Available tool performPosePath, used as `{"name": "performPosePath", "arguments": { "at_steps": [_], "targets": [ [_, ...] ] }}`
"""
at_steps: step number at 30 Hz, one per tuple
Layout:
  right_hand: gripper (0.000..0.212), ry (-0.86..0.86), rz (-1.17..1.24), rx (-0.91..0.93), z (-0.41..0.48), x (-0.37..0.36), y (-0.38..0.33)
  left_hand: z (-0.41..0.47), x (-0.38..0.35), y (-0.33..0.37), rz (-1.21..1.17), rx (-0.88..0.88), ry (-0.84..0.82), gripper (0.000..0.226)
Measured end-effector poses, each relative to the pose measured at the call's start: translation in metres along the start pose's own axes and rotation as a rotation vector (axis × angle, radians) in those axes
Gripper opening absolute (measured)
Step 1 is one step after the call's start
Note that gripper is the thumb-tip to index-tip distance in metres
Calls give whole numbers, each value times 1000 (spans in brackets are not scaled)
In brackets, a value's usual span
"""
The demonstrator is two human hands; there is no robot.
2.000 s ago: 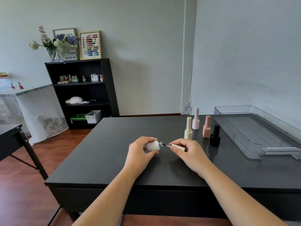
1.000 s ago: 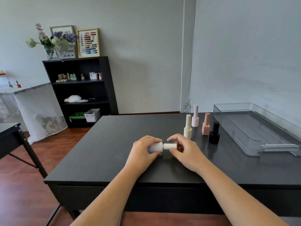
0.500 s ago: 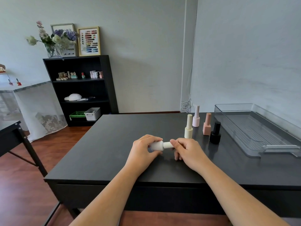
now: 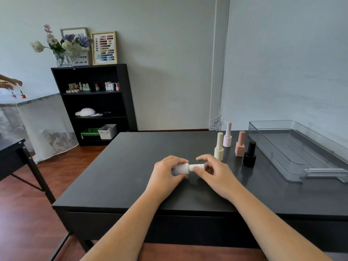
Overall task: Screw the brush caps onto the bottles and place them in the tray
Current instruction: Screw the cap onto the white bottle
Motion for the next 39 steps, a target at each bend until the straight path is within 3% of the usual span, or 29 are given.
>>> {"name": "performPosePath", "arguments": {
  "at_steps": [4,7,8,10,14,18,21,24,29,31,34,39],
  "targets": [
    [8,-35,-55,23,-1,-2,-2,0,-1,-1,-3,10,-14,38],
    [37,2,-77,-25,1,0,3,0,-1,1,-12,-6,-10,38],
    [35,8,-69,-28,1,0,3,0,-1,1,-16,-6,-3,38],
    [10,-7,-44,-10,0,-2,2,0,1,0,-21,-2,8,38],
    [6,-19,-111,31,-2,-4,-2,0,1,0,-23,-3,8,38],
    [38,43,-117,-8,-1,2,0,0,0,2,-37,-9,9,38],
    [8,28,-51,17,-2,1,-2,-1,2,1,-38,-3,21,38],
    [2,18,-117,62,-3,0,-5,-1,2,1,-33,0,14,39],
    [42,55,-160,-31,-2,4,1,-1,0,4,-42,-19,7,38],
    [33,50,-104,-35,-3,4,1,-1,1,3,-42,-12,19,38],
    [4,23,-117,29,-4,1,-6,0,2,2,-27,-10,16,38],
    [6,19,-215,51,-4,-3,-8,0,-1,0,-7,7,-13,39]
  ]
}}
Point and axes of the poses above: each hand's wrist, its own z-axis towards the middle knuckle, its own x-axis out of the back of the hand, y = z × x, the point moved 10 cm from there along z, towards the middle knuckle, and after that the axes turned 11 degrees about -x, right-handed, at the moved point
